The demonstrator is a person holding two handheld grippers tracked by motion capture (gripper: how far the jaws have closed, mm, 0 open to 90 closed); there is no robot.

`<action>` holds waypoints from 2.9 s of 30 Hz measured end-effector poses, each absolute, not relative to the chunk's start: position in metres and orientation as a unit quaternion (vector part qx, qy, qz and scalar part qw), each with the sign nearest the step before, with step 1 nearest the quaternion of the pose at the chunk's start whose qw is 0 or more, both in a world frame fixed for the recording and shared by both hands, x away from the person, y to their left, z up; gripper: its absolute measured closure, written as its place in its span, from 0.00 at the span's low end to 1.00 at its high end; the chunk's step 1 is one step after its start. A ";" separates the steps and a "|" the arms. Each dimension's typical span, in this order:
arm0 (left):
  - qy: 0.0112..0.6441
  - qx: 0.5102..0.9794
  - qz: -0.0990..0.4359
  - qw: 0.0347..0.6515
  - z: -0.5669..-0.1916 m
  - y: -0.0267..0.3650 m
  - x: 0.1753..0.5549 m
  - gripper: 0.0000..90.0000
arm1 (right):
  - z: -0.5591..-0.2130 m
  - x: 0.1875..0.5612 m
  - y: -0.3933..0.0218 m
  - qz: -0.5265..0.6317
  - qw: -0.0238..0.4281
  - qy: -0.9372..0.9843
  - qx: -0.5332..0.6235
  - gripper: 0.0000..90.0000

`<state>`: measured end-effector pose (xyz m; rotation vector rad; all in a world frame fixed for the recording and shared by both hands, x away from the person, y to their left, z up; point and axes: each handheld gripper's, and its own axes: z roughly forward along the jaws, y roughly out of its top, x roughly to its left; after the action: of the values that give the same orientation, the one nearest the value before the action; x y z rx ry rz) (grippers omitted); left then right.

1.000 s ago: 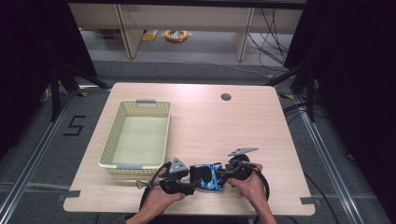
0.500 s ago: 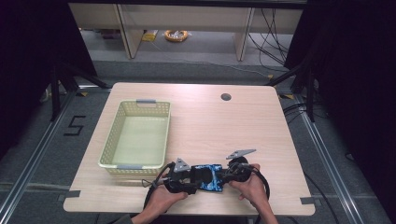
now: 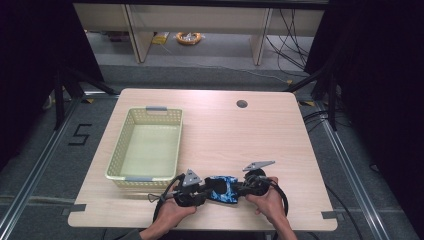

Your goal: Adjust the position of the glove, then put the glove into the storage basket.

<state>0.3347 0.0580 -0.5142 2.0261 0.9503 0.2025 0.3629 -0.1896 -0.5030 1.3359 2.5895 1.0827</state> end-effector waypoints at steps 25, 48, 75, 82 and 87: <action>0.385 0.800 0.065 0.456 -0.503 0.065 0.334 0.90 | -0.495 0.357 -0.192 0.378 0.012 0.824 0.423 0.89; 0.380 0.785 0.071 0.483 -0.456 0.082 0.339 0.90 | -0.455 0.355 -0.184 0.425 0.020 0.807 0.410 0.89; 0.416 0.757 0.087 0.495 -0.394 0.182 0.353 0.90 | -0.388 0.386 -0.092 0.446 0.039 0.825 0.346 0.89; 0.437 0.744 0.092 0.497 -0.391 0.210 0.353 0.90 | -0.383 0.396 -0.064 0.442 0.032 0.830 0.339 0.89; 0.457 0.736 0.101 0.489 -0.394 0.238 0.354 0.90 | -0.383 0.409 -0.029 0.435 0.026 0.839 0.325 0.89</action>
<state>0.3539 0.2379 -0.3939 1.7889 1.1104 0.2463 0.4089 -0.0285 -0.3833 1.0044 2.5935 1.3459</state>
